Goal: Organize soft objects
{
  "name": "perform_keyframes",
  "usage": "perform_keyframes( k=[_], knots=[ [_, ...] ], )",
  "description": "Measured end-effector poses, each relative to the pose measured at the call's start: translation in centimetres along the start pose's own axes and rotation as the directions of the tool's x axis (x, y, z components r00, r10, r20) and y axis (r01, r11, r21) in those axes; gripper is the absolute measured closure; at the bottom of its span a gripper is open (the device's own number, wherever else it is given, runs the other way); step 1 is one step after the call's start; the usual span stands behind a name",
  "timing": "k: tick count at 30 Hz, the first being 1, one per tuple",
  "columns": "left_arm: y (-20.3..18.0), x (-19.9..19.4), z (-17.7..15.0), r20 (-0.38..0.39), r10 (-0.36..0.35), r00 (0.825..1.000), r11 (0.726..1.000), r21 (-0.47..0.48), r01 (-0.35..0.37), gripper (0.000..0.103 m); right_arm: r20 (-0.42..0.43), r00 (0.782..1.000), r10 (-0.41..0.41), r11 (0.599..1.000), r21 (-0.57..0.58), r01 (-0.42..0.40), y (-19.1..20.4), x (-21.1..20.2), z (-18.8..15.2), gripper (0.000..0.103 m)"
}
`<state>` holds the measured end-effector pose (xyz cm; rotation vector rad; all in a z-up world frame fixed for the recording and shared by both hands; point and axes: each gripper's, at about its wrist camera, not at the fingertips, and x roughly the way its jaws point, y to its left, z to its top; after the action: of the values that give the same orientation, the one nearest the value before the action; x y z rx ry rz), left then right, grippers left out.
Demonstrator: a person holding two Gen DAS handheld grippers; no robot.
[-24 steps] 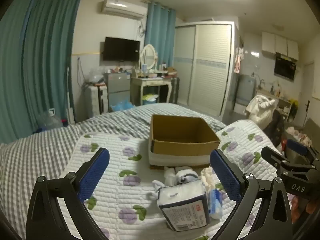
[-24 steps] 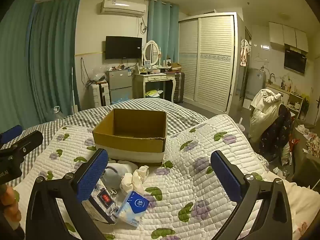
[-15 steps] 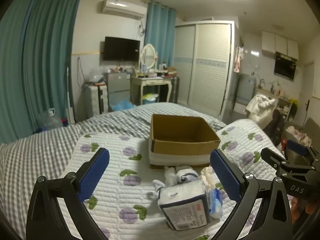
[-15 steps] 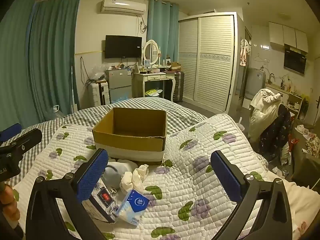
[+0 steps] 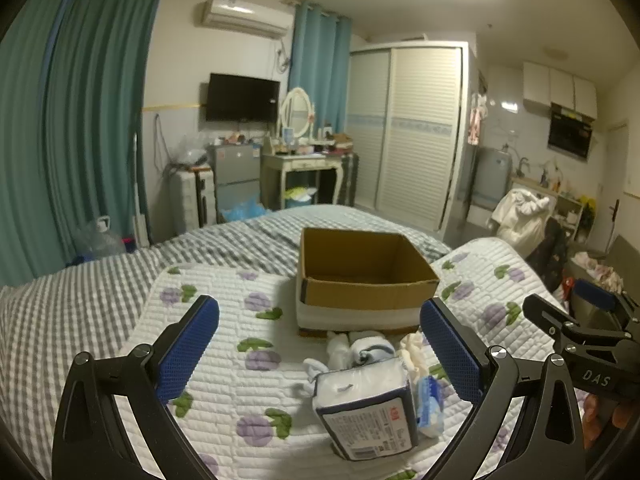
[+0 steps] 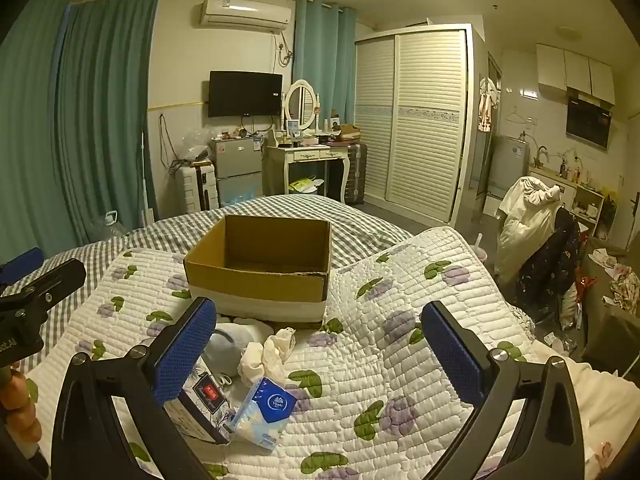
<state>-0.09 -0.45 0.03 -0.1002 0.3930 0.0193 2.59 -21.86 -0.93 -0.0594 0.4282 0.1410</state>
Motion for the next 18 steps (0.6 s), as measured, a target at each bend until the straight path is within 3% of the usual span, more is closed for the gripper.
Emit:
perform_keyframes(
  k=[18],
  knots=[
    [0.01,0.02,0.04,-0.003,-0.002,1.000,1.000,-0.003,0.002,0.001,-0.009,1.000,0.001,1.000,-0.005,-0.001,0.14,-0.15,-0.14,0.000]
  ],
)
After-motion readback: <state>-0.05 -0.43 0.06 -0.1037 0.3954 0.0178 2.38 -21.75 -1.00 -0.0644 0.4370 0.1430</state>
